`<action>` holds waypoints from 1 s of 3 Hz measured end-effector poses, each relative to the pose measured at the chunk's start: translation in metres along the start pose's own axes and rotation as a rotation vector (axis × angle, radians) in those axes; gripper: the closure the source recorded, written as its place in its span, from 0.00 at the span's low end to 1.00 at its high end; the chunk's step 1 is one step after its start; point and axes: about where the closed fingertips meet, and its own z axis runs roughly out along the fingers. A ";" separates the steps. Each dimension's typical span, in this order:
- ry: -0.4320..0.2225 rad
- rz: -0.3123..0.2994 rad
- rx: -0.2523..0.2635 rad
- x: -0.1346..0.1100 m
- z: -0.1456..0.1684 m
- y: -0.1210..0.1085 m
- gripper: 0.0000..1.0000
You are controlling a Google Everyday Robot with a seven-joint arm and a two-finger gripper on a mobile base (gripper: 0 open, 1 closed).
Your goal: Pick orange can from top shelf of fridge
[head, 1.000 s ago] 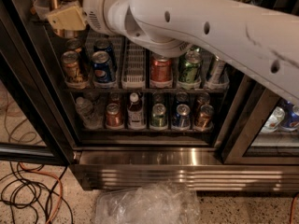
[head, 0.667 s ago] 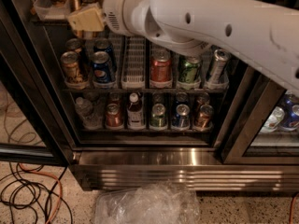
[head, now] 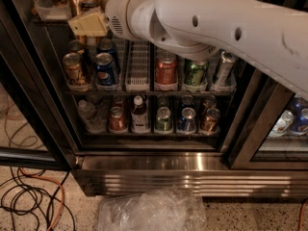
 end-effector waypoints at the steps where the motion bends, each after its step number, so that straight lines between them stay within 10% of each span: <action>1: 0.000 0.000 0.000 0.000 0.000 0.000 1.00; 3: 0.041 0.042 -0.017 0.014 -0.029 -0.004 1.00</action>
Offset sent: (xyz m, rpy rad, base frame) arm 0.0053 0.0068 -0.0001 0.0065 -0.0004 0.0358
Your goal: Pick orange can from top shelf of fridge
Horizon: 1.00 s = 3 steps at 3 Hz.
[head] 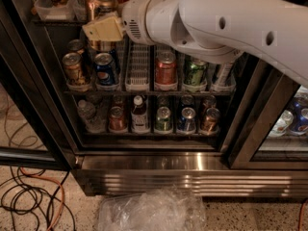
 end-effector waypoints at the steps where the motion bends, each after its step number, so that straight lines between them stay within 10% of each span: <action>1: 0.000 0.000 0.000 0.002 0.000 0.000 1.00; 3: 0.091 0.078 0.053 0.038 -0.076 -0.003 1.00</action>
Offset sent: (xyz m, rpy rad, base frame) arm -0.1086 -0.1361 -0.0232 -0.0491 0.2405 -0.1884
